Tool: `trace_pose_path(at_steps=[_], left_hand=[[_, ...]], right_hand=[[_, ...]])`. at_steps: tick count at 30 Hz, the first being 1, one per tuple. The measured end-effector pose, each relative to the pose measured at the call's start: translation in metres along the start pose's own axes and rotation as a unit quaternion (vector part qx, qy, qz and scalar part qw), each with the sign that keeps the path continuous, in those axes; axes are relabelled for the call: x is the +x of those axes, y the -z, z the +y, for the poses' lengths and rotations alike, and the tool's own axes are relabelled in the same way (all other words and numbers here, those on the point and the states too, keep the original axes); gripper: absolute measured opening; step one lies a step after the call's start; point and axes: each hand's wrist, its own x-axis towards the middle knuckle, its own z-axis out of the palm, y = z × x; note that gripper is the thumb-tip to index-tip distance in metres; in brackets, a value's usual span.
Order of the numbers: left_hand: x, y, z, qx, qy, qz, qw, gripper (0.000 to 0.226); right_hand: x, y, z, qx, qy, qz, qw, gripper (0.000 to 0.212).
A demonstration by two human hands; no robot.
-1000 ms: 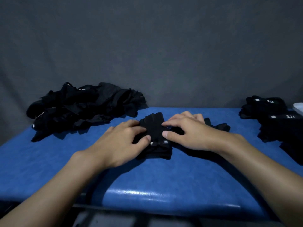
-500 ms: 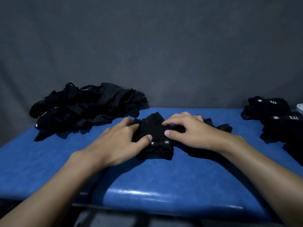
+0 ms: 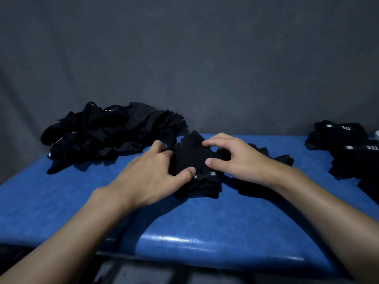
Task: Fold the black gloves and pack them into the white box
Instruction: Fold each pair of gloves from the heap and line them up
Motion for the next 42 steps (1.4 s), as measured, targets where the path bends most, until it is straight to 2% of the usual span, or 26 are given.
trace_pose_path(at_steps=[5, 7, 9, 11, 13, 17, 22, 24, 27, 33, 39, 42], left_hand=[[0.001, -0.002, 0.000, 0.050, 0.009, -0.019, 0.999, 0.065], [0.000, -0.002, -0.001, 0.068, 0.005, -0.012, 0.998, 0.078], [0.000, -0.002, -0.001, 0.082, -0.009, -0.004, 0.997, 0.093], [-0.001, -0.003, -0.002, 0.079, -0.030, -0.003, 0.996, 0.099], [-0.001, -0.005, -0.003, 0.065, -0.067, -0.010, 0.996, 0.095], [0.002, -0.012, -0.002, 0.037, -0.124, -0.047, 0.990, 0.079], [0.002, -0.017, -0.006, 0.039, -0.105, -0.080, 0.990, 0.078], [0.002, -0.016, -0.007, 0.049, -0.097, -0.086, 0.990, 0.071], [0.002, -0.014, -0.005, 0.058, -0.087, -0.095, 0.990, 0.053], [0.002, -0.012, -0.003, 0.058, -0.081, -0.104, 0.990, 0.052], [0.001, -0.011, -0.003, 0.059, -0.082, -0.105, 0.989, 0.052], [0.001, -0.012, -0.003, 0.057, -0.081, -0.103, 0.990, 0.052]], right_hand=[[0.001, 0.001, 0.002, -0.002, -0.009, -0.031, 0.999, 0.038], [0.000, 0.003, 0.003, 0.030, -0.025, -0.022, 0.999, 0.031], [0.001, 0.007, 0.006, 0.047, -0.044, 0.009, 0.998, 0.038], [0.002, 0.012, 0.013, 0.034, -0.061, 0.022, 0.997, 0.040], [0.002, 0.017, 0.018, 0.009, -0.074, 0.009, 0.997, 0.032], [-0.002, 0.017, 0.019, -0.029, -0.075, -0.029, 0.996, 0.032], [-0.001, 0.014, 0.019, -0.065, -0.066, -0.011, 0.996, 0.025], [-0.002, 0.014, 0.018, -0.075, -0.064, 0.000, 0.995, 0.023], [-0.003, 0.015, 0.019, -0.077, -0.067, 0.001, 0.995, 0.033], [-0.005, 0.012, 0.018, -0.074, -0.090, -0.014, 0.993, 0.054], [-0.004, 0.009, 0.014, -0.068, -0.055, 0.048, 0.995, 0.039], [-0.004, 0.012, 0.017, -0.062, -0.048, 0.057, 0.995, 0.039]])
